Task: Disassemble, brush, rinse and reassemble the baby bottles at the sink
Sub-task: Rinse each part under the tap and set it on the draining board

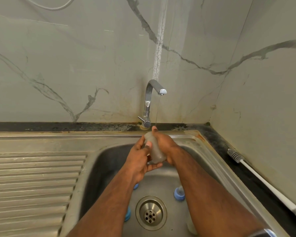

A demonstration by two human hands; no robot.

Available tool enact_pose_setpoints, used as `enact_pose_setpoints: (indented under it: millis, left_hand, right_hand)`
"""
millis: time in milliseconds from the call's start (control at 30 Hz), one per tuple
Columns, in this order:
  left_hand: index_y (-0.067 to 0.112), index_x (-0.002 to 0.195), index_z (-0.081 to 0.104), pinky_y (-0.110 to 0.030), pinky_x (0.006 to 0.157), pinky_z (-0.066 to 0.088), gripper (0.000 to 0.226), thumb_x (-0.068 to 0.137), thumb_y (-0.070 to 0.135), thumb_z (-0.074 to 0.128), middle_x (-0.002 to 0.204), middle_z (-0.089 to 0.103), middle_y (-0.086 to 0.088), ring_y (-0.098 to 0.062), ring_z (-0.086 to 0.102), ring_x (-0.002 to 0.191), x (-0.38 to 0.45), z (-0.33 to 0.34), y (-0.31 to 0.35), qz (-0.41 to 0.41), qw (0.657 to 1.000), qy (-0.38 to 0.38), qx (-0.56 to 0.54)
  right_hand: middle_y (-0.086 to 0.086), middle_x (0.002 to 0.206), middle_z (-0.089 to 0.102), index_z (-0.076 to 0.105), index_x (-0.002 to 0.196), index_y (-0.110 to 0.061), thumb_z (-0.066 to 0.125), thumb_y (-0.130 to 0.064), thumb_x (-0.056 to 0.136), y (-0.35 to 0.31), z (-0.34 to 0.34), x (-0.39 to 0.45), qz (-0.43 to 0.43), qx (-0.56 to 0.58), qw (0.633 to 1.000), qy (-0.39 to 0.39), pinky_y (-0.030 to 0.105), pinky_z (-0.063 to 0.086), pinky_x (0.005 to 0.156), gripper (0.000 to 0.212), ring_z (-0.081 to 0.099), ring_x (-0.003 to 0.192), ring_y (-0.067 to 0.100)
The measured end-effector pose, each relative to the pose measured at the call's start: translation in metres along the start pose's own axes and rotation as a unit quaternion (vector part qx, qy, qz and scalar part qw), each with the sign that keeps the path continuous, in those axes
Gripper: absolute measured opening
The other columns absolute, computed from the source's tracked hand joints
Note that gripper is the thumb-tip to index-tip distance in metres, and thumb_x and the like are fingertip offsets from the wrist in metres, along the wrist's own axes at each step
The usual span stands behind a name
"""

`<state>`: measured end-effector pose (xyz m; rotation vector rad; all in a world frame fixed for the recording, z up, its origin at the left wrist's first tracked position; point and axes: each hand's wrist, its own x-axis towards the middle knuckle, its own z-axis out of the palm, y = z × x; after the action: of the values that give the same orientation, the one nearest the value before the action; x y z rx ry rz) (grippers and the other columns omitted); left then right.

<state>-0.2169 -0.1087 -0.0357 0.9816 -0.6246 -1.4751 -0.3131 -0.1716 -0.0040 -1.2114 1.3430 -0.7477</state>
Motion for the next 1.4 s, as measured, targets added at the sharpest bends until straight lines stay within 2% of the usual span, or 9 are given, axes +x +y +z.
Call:
enact_pose_setpoints:
  millis: [200, 333, 500, 667, 867, 1033, 1200, 1300, 1400]
  left_hand:
    - [0.037, 0.121, 0.072, -0.053, 0.085, 0.062, 0.029, 0.101, 0.019, 0.06, 0.122, 0.07, 0.004, -0.024, 0.065, 0.115, 0.011, -0.003, -0.004, 0.096, 0.99, 0.096, 0.034]
    - [0.031, 0.128, 0.07, -0.05, 0.092, 0.06, 0.034, 0.099, 0.014, 0.063, 0.115, 0.072, 0.011, -0.017, 0.066, 0.113, 0.012, -0.005, -0.009, 0.113, 0.987, 0.092, 0.062]
    - [0.033, 0.13, 0.068, -0.05, 0.098, 0.057, 0.039, 0.098, 0.012, 0.063, 0.116, 0.072, 0.011, -0.018, 0.066, 0.113, 0.016, -0.009, -0.01, 0.106, 0.987, 0.092, 0.082]
    - [0.029, 0.14, 0.06, -0.047, 0.106, 0.052, 0.051, 0.096, 0.002, 0.063, 0.13, 0.069, 0.005, -0.017, 0.064, 0.12, 0.018, -0.006, -0.013, 0.099, 0.989, 0.065, 0.09]
    - [0.03, 0.142, 0.058, -0.045, 0.108, 0.05, 0.053, 0.097, 0.002, 0.061, 0.134, 0.066, 0.006, -0.015, 0.062, 0.121, 0.015, -0.005, -0.011, 0.103, 0.987, 0.061, 0.105]
    - [0.035, 0.143, 0.055, -0.044, 0.099, 0.057, 0.06, 0.092, 0.008, 0.072, 0.129, 0.068, 0.003, -0.017, 0.065, 0.116, 0.016, -0.006, -0.012, 0.116, 0.981, 0.07, 0.14]
    - [0.036, 0.128, 0.066, -0.04, 0.089, 0.061, 0.058, 0.079, 0.012, 0.085, 0.104, 0.074, 0.014, -0.009, 0.071, 0.099, 0.014, -0.002, -0.013, 0.155, 0.961, 0.083, 0.211]
    - [0.04, 0.121, 0.069, -0.032, 0.08, 0.063, 0.05, 0.084, 0.008, 0.08, 0.097, 0.076, 0.013, -0.008, 0.073, 0.093, 0.009, -0.006, -0.011, 0.151, 0.972, 0.073, 0.167]
    - [0.034, 0.12, 0.073, -0.043, 0.08, 0.064, 0.041, 0.09, 0.004, 0.072, 0.1, 0.077, 0.005, -0.019, 0.074, 0.095, 0.009, -0.011, -0.003, 0.101, 0.99, 0.07, 0.062]
  right_hand:
    - [0.004, 0.119, 0.067, 0.054, 0.127, -0.024, 0.062, -0.063, 0.087, 0.014, 0.01, 0.004, -0.095, -0.014, 0.995, -0.005, 0.054, 0.057, 0.09, 0.056, 0.067, 0.104, 0.026]
    - [0.003, 0.105, 0.074, 0.07, 0.106, -0.024, 0.07, -0.058, 0.078, 0.024, 0.005, 0.007, -0.139, 0.026, 0.989, 0.033, 0.057, 0.056, 0.091, 0.044, 0.068, 0.103, 0.029]
    - [-0.001, 0.109, 0.073, 0.069, 0.113, -0.023, 0.069, -0.03, 0.093, 0.026, 0.007, 0.007, -0.15, 0.049, 0.986, 0.051, 0.05, 0.053, 0.098, 0.021, 0.066, 0.106, 0.022]
    - [-0.001, 0.111, 0.072, 0.067, 0.116, -0.022, 0.066, -0.023, 0.096, 0.025, 0.001, 0.008, -0.15, 0.061, 0.985, 0.058, 0.047, 0.052, 0.099, 0.021, 0.065, 0.106, 0.02]
    - [0.0, 0.113, 0.071, 0.066, 0.115, -0.025, 0.064, -0.025, 0.097, 0.025, 0.001, 0.011, -0.144, 0.059, 0.986, 0.065, 0.049, 0.052, 0.1, 0.019, 0.064, 0.108, 0.022]
    - [-0.002, 0.122, 0.062, 0.057, 0.129, -0.031, 0.064, -0.025, 0.097, 0.021, 0.001, 0.013, -0.121, 0.121, 0.983, 0.074, 0.053, 0.057, 0.091, 0.034, 0.063, 0.11, 0.024]
    - [0.006, 0.096, 0.074, 0.069, 0.097, -0.017, 0.077, -0.029, 0.085, 0.006, 0.01, 0.018, -0.119, 0.1, 0.977, 0.147, 0.047, 0.061, 0.081, 0.019, 0.071, 0.091, 0.026]
    - [0.007, 0.084, 0.074, 0.071, 0.091, -0.01, 0.083, -0.027, 0.082, -0.001, 0.012, 0.02, -0.079, 0.151, 0.982, 0.08, 0.047, 0.06, 0.085, 0.022, 0.07, 0.081, 0.025]
    - [0.01, 0.091, 0.071, 0.069, 0.103, -0.007, 0.076, -0.018, 0.087, -0.002, 0.0, 0.018, -0.051, 0.252, 0.964, -0.061, 0.045, 0.056, 0.086, 0.02, 0.065, 0.083, 0.023]
